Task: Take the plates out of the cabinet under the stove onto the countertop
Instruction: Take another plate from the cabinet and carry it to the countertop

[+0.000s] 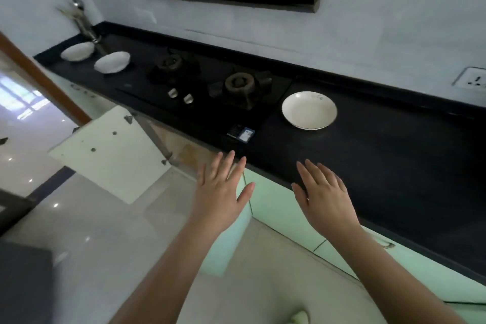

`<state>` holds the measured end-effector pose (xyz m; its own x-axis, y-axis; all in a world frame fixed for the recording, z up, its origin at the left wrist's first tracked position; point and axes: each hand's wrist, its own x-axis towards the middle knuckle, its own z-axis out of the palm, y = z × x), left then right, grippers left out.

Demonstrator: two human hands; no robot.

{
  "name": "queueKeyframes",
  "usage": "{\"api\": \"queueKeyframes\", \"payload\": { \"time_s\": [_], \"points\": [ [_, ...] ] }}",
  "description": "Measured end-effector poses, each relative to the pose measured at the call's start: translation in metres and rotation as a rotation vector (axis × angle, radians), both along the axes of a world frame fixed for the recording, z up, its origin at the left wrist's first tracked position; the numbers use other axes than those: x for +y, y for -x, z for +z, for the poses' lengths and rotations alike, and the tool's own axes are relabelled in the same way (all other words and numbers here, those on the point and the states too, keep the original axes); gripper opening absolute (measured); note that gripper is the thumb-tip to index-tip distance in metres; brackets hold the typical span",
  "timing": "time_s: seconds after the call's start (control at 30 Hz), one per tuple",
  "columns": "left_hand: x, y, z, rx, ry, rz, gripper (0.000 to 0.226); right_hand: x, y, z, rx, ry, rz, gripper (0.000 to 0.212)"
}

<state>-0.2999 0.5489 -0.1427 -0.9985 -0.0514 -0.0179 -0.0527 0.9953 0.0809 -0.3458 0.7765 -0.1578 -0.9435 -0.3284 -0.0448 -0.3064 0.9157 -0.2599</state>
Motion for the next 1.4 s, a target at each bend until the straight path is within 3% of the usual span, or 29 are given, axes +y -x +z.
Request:
{"api": "queueKeyframes", "payload": {
  "time_s": [0.27, 0.53, 0.77, 1.13, 1.4],
  "points": [
    [-0.13, -0.143, 0.004, -0.006, -0.108, 0.319, 0.081, -0.13, -0.071, 0.016, 0.04, -0.065, 0.318, 0.06],
    [-0.239, -0.339, -0.014, -0.012, -0.14, 0.606, 0.073, -0.276, -0.189, 0.023, 0.087, -0.114, 0.707, 0.056],
    [-0.281, -0.464, -0.014, -0.002, -0.13, 0.804, 0.074, -0.352, -0.264, 0.024, 0.078, -0.096, 0.858, 0.056],
    [-0.301, -0.508, -0.016, 0.055, -0.148, 1.011, 0.072, -0.414, -0.288, 0.01, 0.049, -0.142, 1.08, 0.062],
    [-0.328, -0.445, -0.018, -0.112, -0.014, 0.951, 0.073, -0.459, -0.246, -0.023, -0.06, -0.087, 1.085, 0.062]
  ]
}}
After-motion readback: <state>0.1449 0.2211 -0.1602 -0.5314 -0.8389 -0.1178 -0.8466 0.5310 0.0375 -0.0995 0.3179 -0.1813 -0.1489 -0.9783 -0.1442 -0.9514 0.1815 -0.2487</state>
